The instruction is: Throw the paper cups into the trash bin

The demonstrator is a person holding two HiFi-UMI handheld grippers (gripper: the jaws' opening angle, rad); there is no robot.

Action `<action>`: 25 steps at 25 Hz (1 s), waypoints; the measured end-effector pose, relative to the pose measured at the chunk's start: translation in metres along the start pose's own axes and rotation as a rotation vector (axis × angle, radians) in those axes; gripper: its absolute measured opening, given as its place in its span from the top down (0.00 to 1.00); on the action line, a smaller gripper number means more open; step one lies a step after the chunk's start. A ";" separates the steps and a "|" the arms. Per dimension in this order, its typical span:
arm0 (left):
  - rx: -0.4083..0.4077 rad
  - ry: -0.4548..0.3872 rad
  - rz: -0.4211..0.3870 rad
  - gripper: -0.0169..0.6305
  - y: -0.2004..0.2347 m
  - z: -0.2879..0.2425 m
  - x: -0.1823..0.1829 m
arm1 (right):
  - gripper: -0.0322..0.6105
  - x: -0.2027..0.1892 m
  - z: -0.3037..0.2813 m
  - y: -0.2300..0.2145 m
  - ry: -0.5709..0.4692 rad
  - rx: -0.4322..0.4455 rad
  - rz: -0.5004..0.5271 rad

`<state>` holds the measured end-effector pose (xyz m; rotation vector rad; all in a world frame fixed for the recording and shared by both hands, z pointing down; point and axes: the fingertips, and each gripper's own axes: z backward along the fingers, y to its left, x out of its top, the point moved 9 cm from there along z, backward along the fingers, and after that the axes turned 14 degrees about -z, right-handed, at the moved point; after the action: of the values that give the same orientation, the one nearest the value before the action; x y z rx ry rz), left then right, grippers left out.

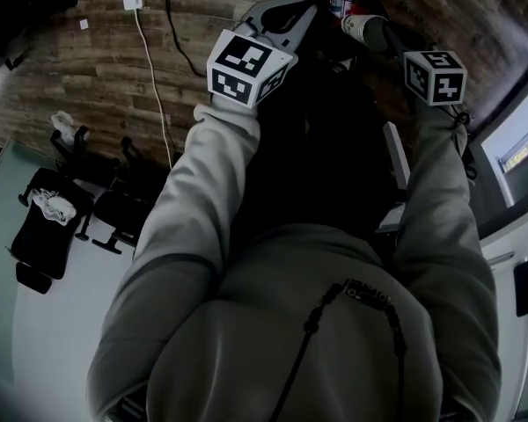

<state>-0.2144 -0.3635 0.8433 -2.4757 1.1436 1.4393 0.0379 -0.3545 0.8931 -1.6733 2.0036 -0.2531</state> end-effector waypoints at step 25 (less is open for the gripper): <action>0.012 -0.058 0.025 0.94 -0.084 0.174 0.140 | 0.65 0.062 0.245 0.094 -0.124 0.019 -0.008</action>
<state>-0.2481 -0.3139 0.6120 -2.4030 1.1724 1.4957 0.0707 -0.3493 0.6255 -1.6443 1.8985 -0.1666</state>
